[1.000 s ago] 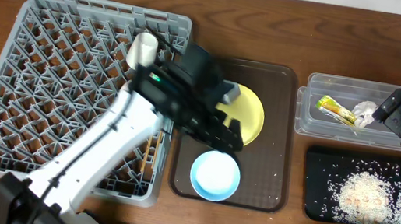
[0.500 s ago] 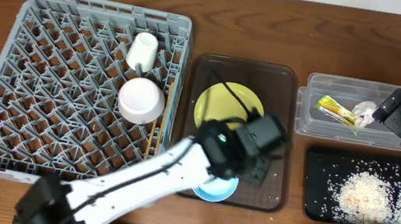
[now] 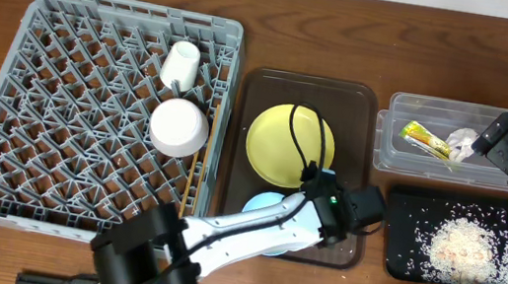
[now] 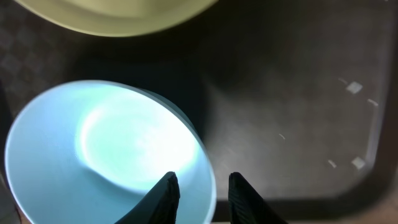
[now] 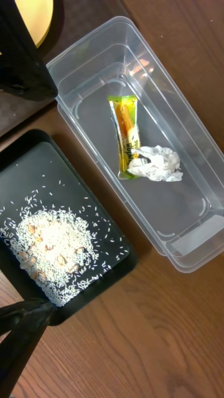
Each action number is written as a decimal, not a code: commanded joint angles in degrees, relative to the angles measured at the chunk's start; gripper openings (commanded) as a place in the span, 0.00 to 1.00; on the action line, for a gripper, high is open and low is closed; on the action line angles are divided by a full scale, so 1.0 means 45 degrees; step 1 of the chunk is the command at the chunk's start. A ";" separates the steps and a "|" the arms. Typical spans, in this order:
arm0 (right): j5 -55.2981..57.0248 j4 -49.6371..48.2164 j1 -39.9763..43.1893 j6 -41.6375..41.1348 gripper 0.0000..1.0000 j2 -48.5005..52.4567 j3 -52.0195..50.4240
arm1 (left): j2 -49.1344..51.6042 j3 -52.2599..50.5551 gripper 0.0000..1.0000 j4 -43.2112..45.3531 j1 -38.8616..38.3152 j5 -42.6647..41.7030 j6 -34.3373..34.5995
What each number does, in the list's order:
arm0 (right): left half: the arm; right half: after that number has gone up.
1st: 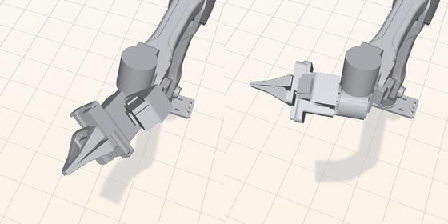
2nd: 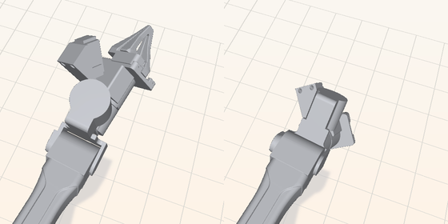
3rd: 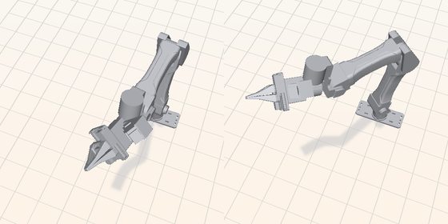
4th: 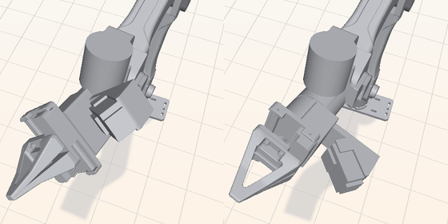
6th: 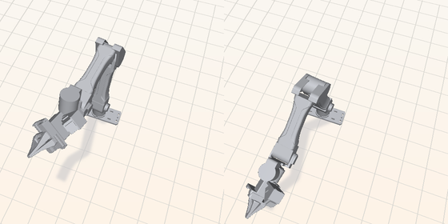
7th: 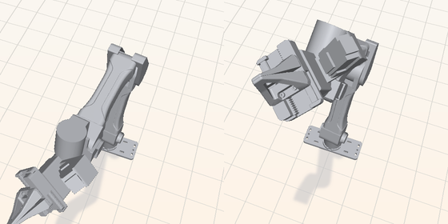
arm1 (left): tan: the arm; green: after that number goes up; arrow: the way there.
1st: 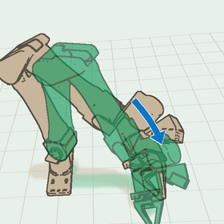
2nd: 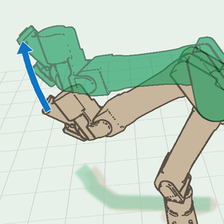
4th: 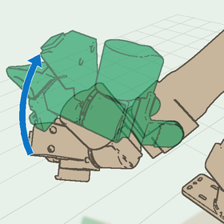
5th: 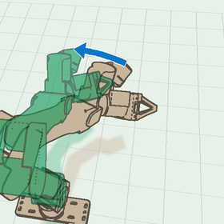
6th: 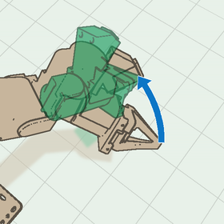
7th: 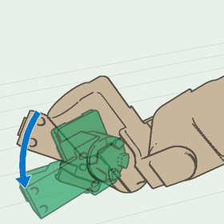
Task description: Sort waste into correct bins and load items into the dishwasher
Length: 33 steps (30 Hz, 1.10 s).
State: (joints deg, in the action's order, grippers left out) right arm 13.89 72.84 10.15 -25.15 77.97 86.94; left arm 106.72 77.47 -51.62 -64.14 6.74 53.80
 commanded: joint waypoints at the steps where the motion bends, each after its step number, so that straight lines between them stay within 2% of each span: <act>1: 0.0092 0.0024 0.0063 0.0083 0.99 -0.0015 0.0073 | 0.0500 -0.0087 0.29 -0.0092 0.0044 0.0899 0.0971; 4: 0.0092 0.0024 0.0063 0.0087 0.99 -0.0015 0.0073 | 0.0952 -0.0087 0.29 -0.0087 -0.0005 0.0617 0.1462; 11: 0.0092 0.0024 0.0063 0.0083 0.99 -0.0015 0.0073 | 0.1870 -0.0087 0.31 -0.0369 -0.0068 -0.0019 0.1501; 19: 0.0092 0.0024 0.0063 0.0083 0.99 -0.0015 0.0073 | 0.2050 -0.0087 0.27 -0.0913 -0.0063 -0.0039 0.1486; 23: 0.0092 0.0019 0.0063 0.0087 0.99 -0.0015 0.0073 | 0.2050 -0.0083 0.19 -0.1015 -0.0063 -0.0063 0.0151; 26: 0.0092 0.0024 0.0063 0.0087 0.99 -0.0015 0.0073 | 0.2050 -0.0083 0.08 -0.1341 -0.0063 -0.0272 -0.0087; 31: 0.0092 0.0024 0.0063 0.0083 0.99 -0.0015 0.0073 | 0.2001 0.0039 0.08 -0.1486 -0.0039 -0.0622 -0.0165; 33: 0.0092 0.0024 0.0063 0.0083 0.99 -0.0015 0.0073 | 0.1812 0.0321 0.08 -0.1481 0.0039 -0.1209 -0.1103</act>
State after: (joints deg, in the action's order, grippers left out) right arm 13.89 72.86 10.15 -25.15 77.97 86.94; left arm 115.72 77.49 -57.82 -64.29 4.51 53.41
